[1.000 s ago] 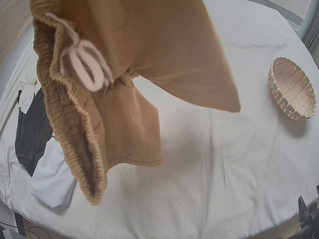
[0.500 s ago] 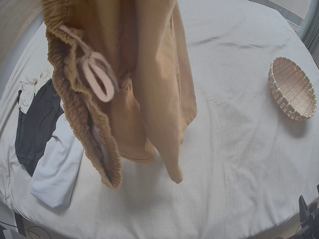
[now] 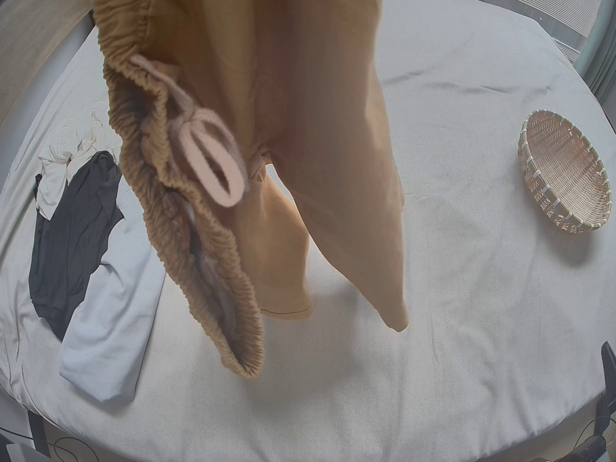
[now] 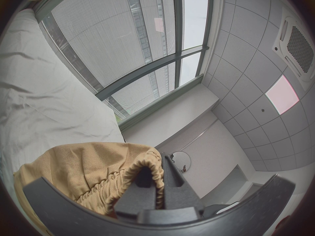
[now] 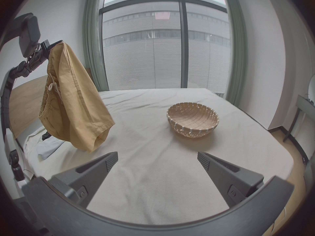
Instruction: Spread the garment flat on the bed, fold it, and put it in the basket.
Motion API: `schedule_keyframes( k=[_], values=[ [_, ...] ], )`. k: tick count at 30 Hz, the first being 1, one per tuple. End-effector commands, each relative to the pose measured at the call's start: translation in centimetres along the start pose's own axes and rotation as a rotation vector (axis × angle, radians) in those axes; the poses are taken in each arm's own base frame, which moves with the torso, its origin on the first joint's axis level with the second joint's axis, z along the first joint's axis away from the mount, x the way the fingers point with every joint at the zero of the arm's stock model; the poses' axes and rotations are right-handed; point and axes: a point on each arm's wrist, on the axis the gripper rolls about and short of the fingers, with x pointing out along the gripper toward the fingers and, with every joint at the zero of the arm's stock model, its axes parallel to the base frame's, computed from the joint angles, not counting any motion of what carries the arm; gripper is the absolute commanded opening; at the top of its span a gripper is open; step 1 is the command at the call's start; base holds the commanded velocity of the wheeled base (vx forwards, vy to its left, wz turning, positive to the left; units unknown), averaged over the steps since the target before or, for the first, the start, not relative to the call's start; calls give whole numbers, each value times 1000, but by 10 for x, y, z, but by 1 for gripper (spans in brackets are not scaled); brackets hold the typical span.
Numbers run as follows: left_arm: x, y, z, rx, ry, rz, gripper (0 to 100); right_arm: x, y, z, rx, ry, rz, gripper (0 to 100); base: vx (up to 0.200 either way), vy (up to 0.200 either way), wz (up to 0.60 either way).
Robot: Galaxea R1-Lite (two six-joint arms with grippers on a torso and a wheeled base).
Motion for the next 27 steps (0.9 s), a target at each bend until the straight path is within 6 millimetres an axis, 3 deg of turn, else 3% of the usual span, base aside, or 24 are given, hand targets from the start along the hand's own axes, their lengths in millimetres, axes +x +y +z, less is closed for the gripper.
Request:
schedule_keyframes(
  k=[1,4,10,13,17,27],
  values=[
    [4,3,-2,-3,6,6,0,43,2,25,74,171,178,100,0,0,0],
    [5,4,-2,-3,5,7,0,72,13,39,304,314,416,100,0,0,0],
    [7,5,-2,-2,3,5,0,137,32,51,532,384,466,100,0,0,0],
    [9,5,-1,2,-5,-1,0,172,46,41,607,392,490,100,0,0,0],
    [13,7,-2,4,-12,-6,0,202,65,19,663,449,478,100,0,0,0],
    [14,6,1,7,-20,-15,0,247,112,-11,773,399,492,100,0,0,0]
  ],
)
